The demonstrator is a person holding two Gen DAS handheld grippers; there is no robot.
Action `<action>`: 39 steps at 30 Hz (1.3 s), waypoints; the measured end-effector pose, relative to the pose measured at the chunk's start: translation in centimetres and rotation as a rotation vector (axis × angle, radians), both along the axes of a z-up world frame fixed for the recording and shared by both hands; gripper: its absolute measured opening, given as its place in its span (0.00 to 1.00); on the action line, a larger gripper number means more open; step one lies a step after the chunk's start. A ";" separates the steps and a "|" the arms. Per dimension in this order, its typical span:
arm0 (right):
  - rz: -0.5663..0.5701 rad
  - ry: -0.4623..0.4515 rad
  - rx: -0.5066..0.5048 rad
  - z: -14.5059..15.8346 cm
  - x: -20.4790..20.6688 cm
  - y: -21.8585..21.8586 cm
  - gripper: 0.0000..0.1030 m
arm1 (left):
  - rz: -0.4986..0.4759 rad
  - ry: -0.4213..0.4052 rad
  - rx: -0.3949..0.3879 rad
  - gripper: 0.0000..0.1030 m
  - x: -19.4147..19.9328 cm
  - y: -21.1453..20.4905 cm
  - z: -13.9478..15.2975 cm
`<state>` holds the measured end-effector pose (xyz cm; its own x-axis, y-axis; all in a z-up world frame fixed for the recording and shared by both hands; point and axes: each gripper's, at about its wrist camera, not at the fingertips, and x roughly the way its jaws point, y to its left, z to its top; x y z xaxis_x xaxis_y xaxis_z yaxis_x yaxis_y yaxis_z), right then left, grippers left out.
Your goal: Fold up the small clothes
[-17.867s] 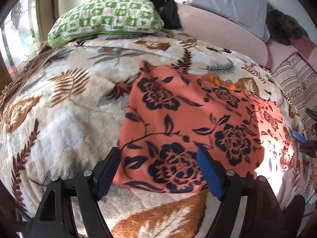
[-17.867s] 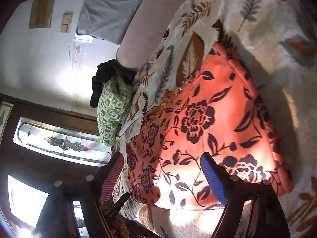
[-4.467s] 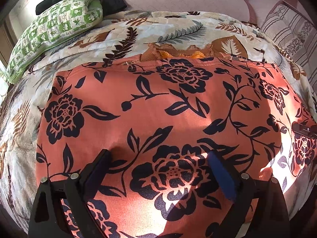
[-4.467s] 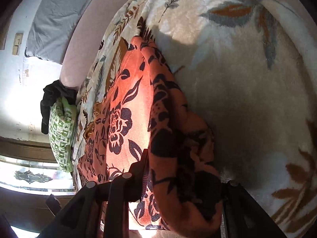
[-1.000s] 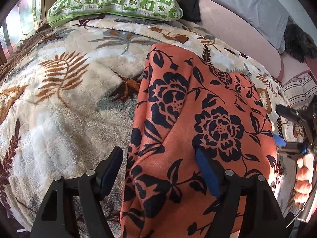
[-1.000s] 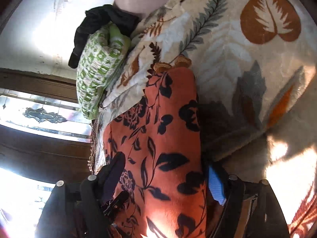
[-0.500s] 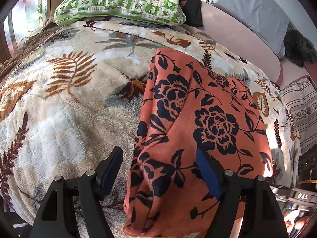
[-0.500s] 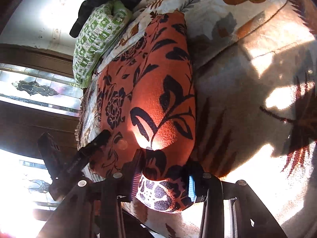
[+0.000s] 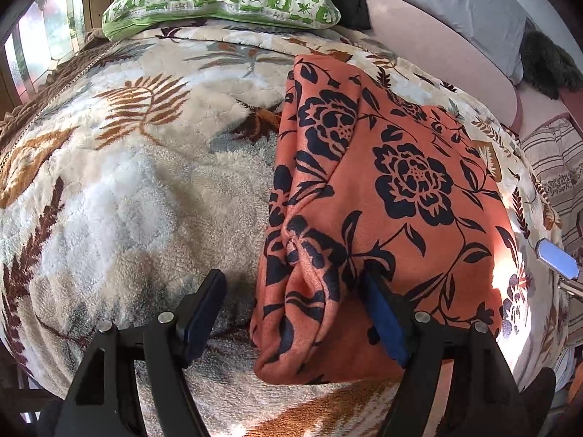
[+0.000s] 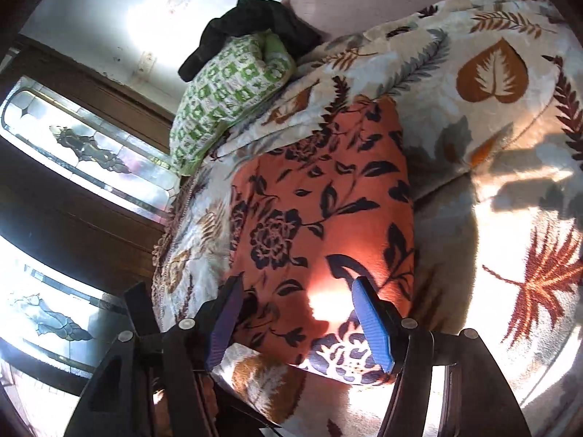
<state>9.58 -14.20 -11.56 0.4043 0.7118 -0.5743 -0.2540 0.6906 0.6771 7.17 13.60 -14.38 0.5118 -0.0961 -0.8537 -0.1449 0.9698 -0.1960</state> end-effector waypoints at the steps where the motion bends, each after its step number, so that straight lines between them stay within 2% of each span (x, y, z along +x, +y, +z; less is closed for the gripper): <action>1: 0.027 0.008 0.036 -0.2 0.5 0.8 0.70 | 0.005 0.001 -0.001 0.76 0.0 0.2 0.1; 2: 0.045 0.038 0.049 -1.2 1.0 1.4 0.73 | 0.010 0.003 0.003 0.76 -0.1 0.3 0.3; 4: 0.047 0.163 0.002 -4.9 2.3 2.1 0.74 | 0.013 -0.003 0.007 0.76 -0.3 0.5 1.0; 5: 0.038 0.210 0.022 -6.2 2.5 2.3 0.74 | 0.012 -0.010 0.022 0.76 -0.6 0.4 1.2; 7: 0.027 0.179 0.042 -5.4 2.0 2.1 0.74 | 0.016 -0.032 0.050 0.76 -0.9 0.5 2.0; 10: 0.045 0.124 0.017 -3.4 1.9 2.4 0.74 | 0.024 -0.046 0.046 0.76 -0.6 0.5 2.6; 13: 0.024 0.086 0.054 -1.9 2.6 2.1 0.74 | 0.019 -0.048 0.054 0.76 -0.5 0.3 2.7; 15: 0.015 0.108 0.079 -2.5 3.4 1.9 0.76 | 0.027 -0.036 0.065 0.76 -0.4 0.4 2.4; 18: 0.014 0.184 0.056 -5.3 4.9 2.0 0.77 | 0.033 -0.023 0.058 0.76 -0.4 0.7 2.2; 19: 0.005 0.185 0.062 -5.3 5.0 2.0 0.77 | 0.030 -0.027 0.066 0.76 -0.4 0.7 2.2; 25: 0.026 0.080 0.057 -1.4 5.7 2.7 0.77 | 0.025 -0.029 0.075 0.76 0.0 0.7 2.2; 27: -0.009 0.084 0.061 -1.8 6.8 2.2 0.78 | 0.021 -0.019 0.085 0.76 0.1 0.6 1.8; 29: -0.036 0.138 0.023 -4.0 8.5 2.0 0.80 | 0.023 -0.003 0.079 0.76 0.4 0.7 1.2; 31: -0.030 0.184 0.042 -5.8 9.5 2.0 0.80 | 0.019 0.002 0.086 0.76 0.3 0.7 1.0; 34: 0.004 0.125 0.014 -3.5 8.8 2.7 0.81 | 0.031 -0.015 0.078 0.76 -0.2 1.0 1.7; 36: 0.015 0.090 0.032 -2.4 8.2 2.8 0.81 | 0.025 -0.045 0.074 0.76 -0.8 1.0 2.4; 38: 0.011 0.075 0.047 -2.4 8.1 2.8 0.81 | 0.017 -0.044 0.109 0.76 -1.0 0.7 2.2; 39: -0.002 0.086 0.028 -3.0 8.4 2.8 0.81 | 0.011 -0.014 0.129 0.76 -0.8 0.6 1.4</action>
<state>18.00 -11.43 -14.55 0.3557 0.7271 -0.5872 -0.1925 0.6718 0.7153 6.35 14.21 -12.95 0.5241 0.0195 -0.8514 -0.1536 0.9855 -0.0720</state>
